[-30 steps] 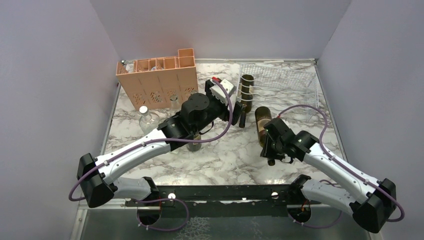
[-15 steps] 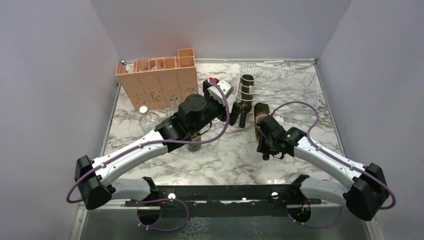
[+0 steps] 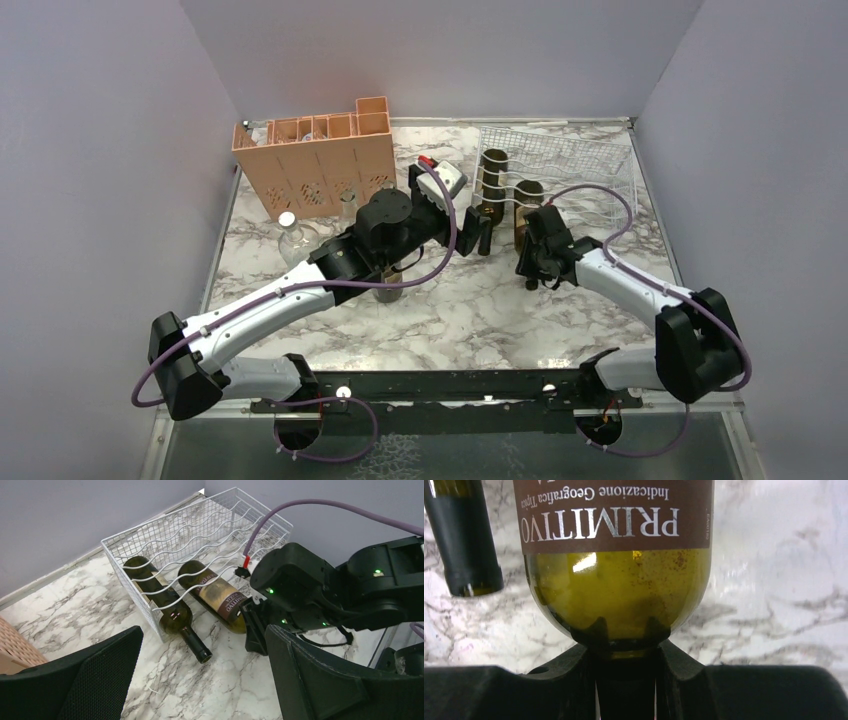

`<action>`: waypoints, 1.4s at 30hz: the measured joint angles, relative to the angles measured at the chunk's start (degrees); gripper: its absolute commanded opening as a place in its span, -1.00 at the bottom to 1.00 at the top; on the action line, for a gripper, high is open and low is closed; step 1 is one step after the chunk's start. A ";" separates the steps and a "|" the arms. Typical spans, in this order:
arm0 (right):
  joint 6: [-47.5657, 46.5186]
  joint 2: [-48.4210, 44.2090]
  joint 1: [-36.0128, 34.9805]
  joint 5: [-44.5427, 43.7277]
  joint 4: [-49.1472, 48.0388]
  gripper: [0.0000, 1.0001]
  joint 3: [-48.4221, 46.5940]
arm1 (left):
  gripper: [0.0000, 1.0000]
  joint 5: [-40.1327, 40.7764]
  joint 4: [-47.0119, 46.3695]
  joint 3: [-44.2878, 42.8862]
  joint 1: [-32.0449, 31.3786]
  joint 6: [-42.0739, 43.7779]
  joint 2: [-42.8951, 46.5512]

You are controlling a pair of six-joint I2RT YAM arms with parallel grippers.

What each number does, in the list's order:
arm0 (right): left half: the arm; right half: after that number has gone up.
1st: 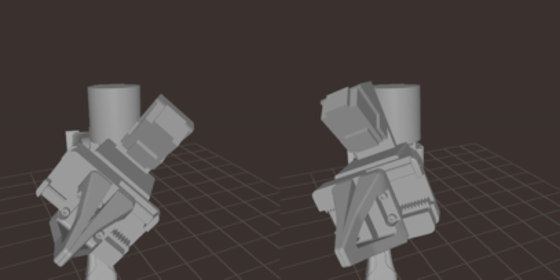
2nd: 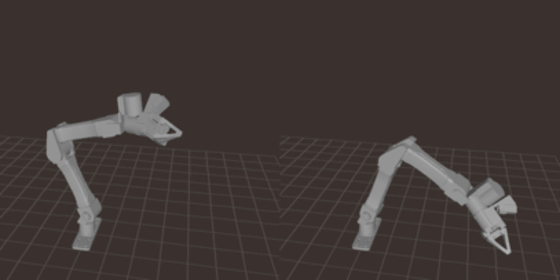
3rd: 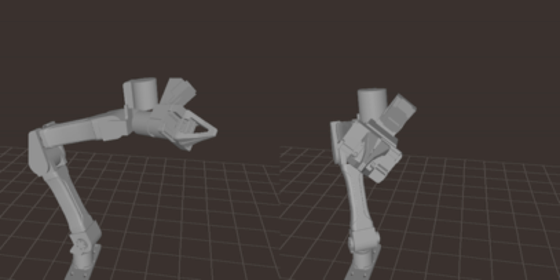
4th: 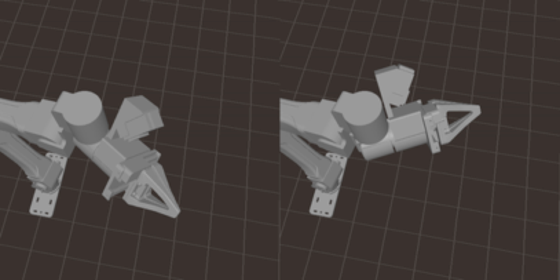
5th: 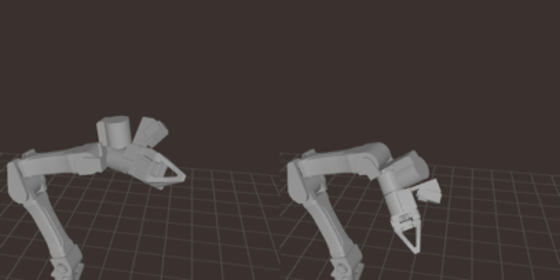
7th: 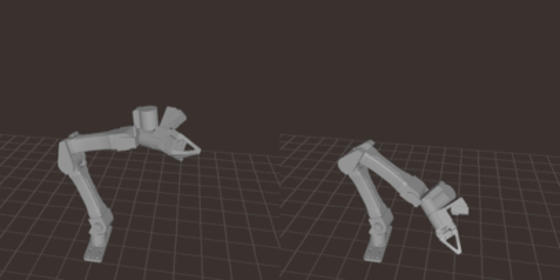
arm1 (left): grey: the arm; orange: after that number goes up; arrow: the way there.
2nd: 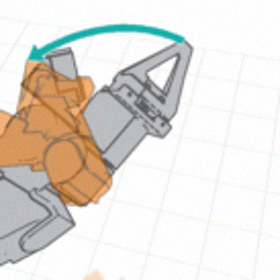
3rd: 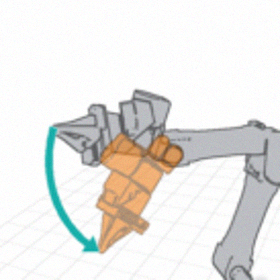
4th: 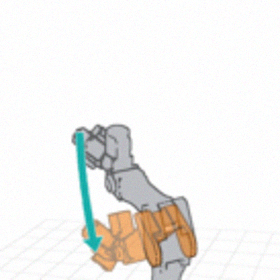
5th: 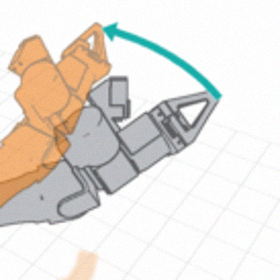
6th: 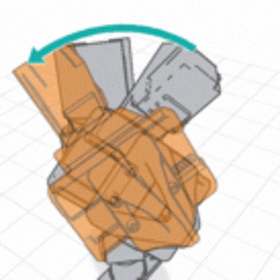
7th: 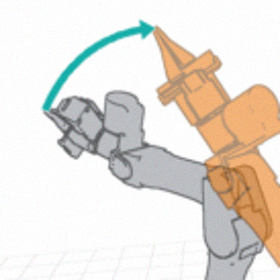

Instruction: Put the wine bottle on the wine rack

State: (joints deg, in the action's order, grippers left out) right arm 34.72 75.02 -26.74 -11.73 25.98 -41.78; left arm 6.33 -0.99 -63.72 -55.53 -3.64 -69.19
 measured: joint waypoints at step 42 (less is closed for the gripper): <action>-15.39 27.85 10.40 8.15 -15.19 -0.70 -20.11 | 0.98 -0.48 3.52 0.24 0.00 -0.20 1.64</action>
State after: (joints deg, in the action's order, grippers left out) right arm 19.33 102.87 -16.34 -3.57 10.79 -61.89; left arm 5.85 2.52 -63.48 -55.53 -3.84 -67.55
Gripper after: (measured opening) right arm 0.357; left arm 0.987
